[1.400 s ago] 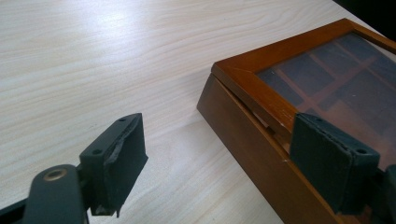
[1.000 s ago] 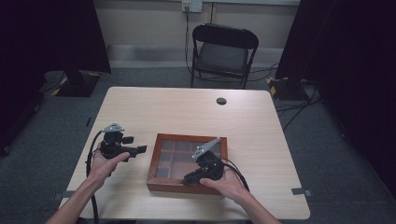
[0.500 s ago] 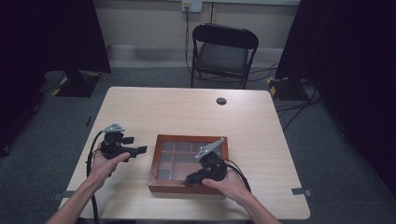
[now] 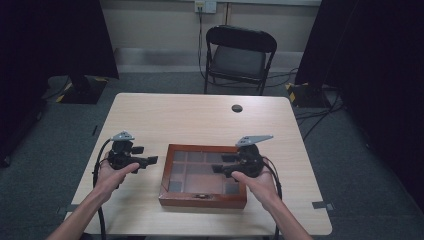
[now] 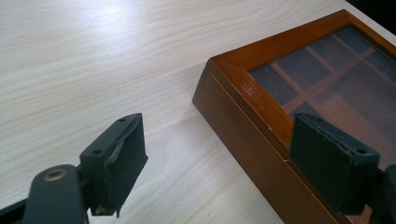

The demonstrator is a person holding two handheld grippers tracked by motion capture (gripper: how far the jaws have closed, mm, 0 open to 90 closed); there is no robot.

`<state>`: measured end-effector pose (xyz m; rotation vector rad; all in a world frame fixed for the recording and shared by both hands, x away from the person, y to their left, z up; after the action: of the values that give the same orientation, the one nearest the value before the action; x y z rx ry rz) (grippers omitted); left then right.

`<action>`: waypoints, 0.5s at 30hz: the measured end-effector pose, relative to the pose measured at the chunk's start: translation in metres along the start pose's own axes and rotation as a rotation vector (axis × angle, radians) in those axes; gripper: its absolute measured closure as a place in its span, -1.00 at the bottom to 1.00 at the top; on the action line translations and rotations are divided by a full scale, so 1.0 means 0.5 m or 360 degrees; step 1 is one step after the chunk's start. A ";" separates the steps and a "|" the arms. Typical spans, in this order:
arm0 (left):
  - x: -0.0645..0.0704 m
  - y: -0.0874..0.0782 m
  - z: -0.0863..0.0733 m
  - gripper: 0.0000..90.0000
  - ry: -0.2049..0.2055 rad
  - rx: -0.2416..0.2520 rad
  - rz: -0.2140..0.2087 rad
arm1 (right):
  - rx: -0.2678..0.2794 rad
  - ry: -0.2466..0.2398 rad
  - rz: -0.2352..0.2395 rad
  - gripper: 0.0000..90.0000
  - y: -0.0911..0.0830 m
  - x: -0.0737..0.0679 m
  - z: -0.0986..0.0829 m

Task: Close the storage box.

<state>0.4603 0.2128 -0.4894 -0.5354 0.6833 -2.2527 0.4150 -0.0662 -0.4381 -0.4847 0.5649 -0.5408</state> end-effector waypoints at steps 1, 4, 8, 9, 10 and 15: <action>-0.003 -0.003 -0.002 -0.59 0.0010 -0.0012 0.0008 | 0.0023 0.0018 -0.0034 -0.23 -0.010 0.012 0.001; -0.013 -0.011 -0.012 -0.60 -0.0002 -0.0026 0.0030 | 0.0072 0.0100 -0.0174 -0.40 -0.044 0.059 -0.008; -0.028 -0.022 -0.030 -0.61 -0.0025 -0.0052 0.0053 | 0.0104 0.0186 -0.0319 -0.55 -0.081 0.115 -0.032; -0.031 -0.024 -0.037 -0.62 -0.0020 -0.0072 0.0059 | 0.0110 0.0214 -0.0346 -0.58 -0.091 0.129 -0.040; -0.035 -0.025 -0.044 -0.62 -0.0020 -0.0091 0.0079 | 0.0118 0.0251 -0.0380 -0.64 -0.104 0.146 -0.050; -0.054 -0.019 -0.089 -0.62 -0.0053 -0.0235 0.0149 | 0.0130 0.0363 -0.0539 -0.67 -0.146 0.208 -0.100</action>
<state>0.4488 0.2525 -0.5226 -0.5984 0.8450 -2.1126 0.4339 -0.1970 -0.4724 -0.4458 0.6800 -0.9475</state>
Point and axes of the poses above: each handheld gripper's, and its own axes: y roughly forward along the jaws, z roughly out of its top, x roughly to its right, the point moved 9 cm from there along y, roughly forward along the jaws, and after that the axes turned 5 degrees about y, right-handed, at the moved point
